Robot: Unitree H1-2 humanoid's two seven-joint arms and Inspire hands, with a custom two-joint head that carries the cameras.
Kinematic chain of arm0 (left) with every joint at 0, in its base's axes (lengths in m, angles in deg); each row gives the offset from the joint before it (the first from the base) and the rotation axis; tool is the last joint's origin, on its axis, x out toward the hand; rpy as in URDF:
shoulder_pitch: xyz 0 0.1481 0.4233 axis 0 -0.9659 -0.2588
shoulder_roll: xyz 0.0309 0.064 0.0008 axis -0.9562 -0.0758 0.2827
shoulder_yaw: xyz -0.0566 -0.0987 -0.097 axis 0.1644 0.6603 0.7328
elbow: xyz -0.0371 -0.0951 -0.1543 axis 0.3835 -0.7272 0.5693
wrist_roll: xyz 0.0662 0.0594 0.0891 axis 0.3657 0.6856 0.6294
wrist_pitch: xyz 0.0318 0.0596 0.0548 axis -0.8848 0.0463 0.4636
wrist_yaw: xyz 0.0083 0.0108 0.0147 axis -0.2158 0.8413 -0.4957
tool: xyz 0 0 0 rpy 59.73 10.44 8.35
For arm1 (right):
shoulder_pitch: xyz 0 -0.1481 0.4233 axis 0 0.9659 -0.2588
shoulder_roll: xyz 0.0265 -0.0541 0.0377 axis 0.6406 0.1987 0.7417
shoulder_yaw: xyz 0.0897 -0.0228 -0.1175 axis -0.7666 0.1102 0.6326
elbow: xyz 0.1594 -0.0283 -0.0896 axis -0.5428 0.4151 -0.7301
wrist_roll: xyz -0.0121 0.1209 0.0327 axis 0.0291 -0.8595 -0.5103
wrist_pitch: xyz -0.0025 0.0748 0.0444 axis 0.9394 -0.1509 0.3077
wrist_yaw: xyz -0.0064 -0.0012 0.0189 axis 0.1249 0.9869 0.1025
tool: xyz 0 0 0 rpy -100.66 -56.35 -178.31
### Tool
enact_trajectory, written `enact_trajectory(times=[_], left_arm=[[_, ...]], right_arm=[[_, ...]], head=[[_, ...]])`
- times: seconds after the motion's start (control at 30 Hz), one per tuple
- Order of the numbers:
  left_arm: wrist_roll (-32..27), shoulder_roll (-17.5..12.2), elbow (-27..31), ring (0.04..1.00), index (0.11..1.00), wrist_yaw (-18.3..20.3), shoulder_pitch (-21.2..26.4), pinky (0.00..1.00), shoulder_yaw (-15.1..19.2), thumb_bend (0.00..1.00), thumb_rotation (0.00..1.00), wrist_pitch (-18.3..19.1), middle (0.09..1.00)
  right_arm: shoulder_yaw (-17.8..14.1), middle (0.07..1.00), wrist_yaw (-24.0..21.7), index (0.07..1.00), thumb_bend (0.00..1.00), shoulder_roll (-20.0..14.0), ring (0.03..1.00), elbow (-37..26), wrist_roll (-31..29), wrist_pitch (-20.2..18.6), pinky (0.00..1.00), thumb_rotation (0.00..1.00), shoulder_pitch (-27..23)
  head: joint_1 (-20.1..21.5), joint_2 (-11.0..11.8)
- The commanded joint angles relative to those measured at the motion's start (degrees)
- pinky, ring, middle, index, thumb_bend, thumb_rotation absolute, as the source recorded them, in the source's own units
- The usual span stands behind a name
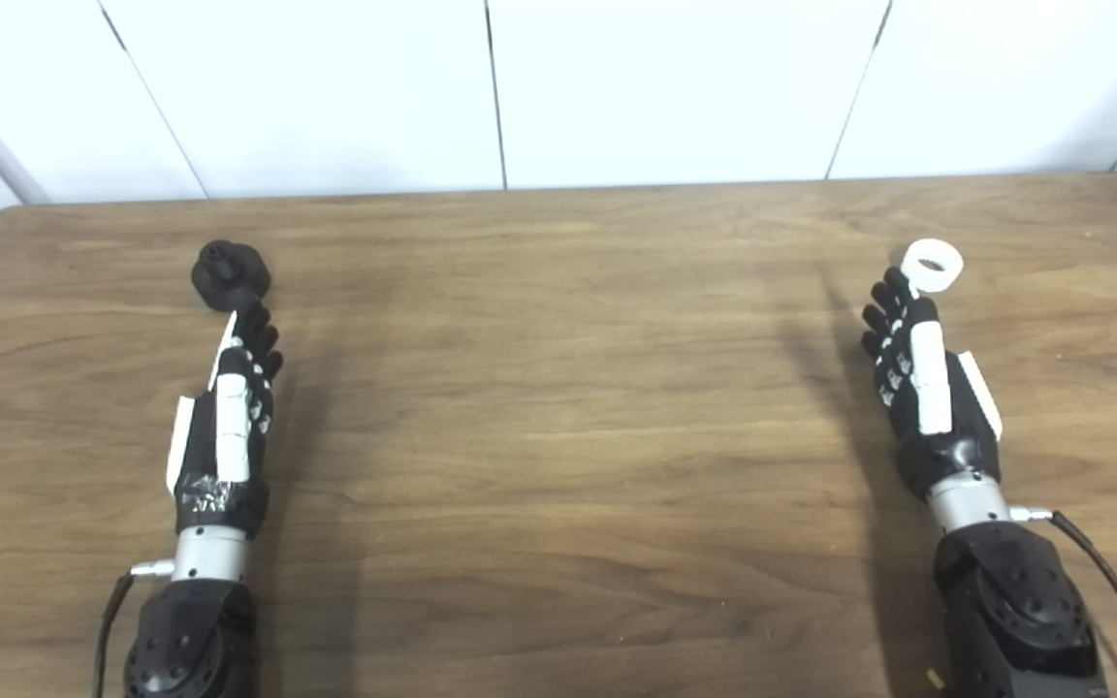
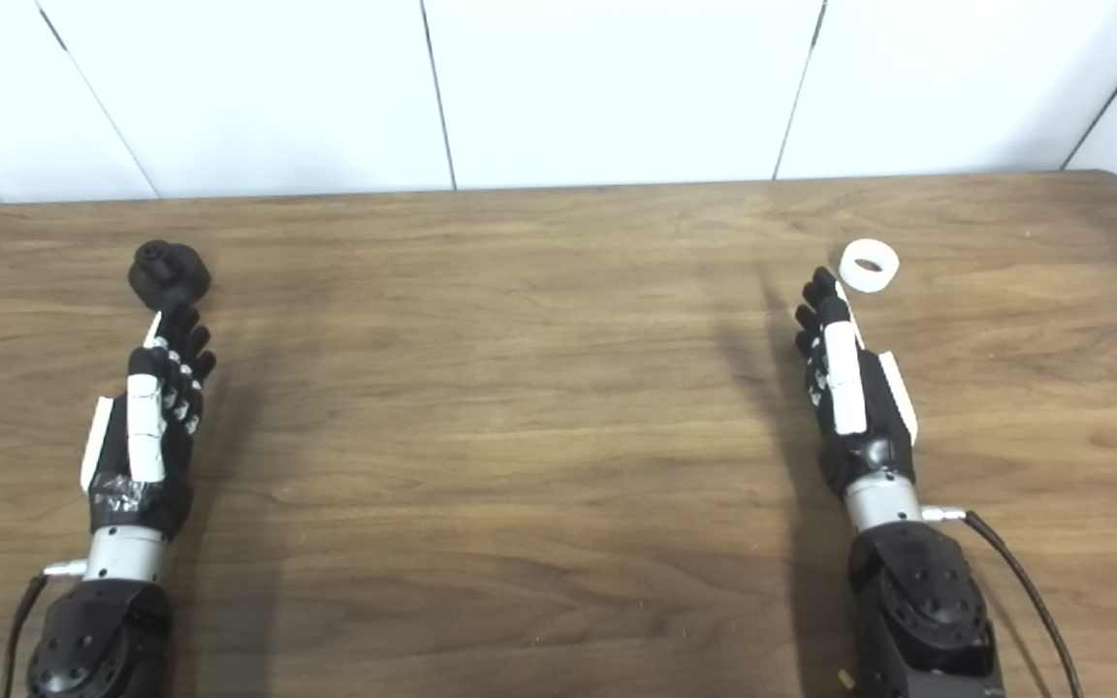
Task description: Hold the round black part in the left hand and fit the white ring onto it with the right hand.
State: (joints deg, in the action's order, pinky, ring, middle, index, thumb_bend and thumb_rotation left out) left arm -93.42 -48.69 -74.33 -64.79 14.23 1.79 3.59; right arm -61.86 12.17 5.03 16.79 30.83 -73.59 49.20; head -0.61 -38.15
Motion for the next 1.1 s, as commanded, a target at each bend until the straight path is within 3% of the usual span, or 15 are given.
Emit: enact_trajectory(times=[0.0,0.33,0.9,1.07], left_arm=[[-0.6,-0.3,-0.9,1.0,1.0,0.1,-0.4,1.0,0.1,0.59,0.95,-0.9,1.0],[0.2,-0.2,-1.5,1.0,1.0,-0.1,-0.7,1.0,-0.1,0.57,0.97,-1.5,1.0],[4.1,2.9,-5.0,1.0,0.997,-2.2,-0.6,1.0,-2.0,0.55,0.96,-5.7,1.0],[4.7,3.4,-6.6,1.0,0.994,-2.3,-0.3,1.0,-2.6,0.54,0.94,-7.0,1.0]], right_arm=[[0.0,0.987,0.2,1.0,0.5,0.0,0.985,-1.7,-0.3,1.7,1.0,1.0,-0.7],[0.6,0.999,-0.4,1.0,0.51,-0.7,1.0,-0.7,0.0,3.1,1.0,1.0,-0.3],[0.0,1.0,-2.7,1.0,0.45,-2.8,1.0,3.3,-1.7,7.6,1.0,1.0,0.2],[0.2,1.0,-2.8,1.0,0.42,-3.2,1.0,3.3,-2.2,6.6,1.0,1.0,0.2]], head=[[0.0,0.0],[-0.7,1.8],[-12.3,10.4],[-13.8,11.5]])
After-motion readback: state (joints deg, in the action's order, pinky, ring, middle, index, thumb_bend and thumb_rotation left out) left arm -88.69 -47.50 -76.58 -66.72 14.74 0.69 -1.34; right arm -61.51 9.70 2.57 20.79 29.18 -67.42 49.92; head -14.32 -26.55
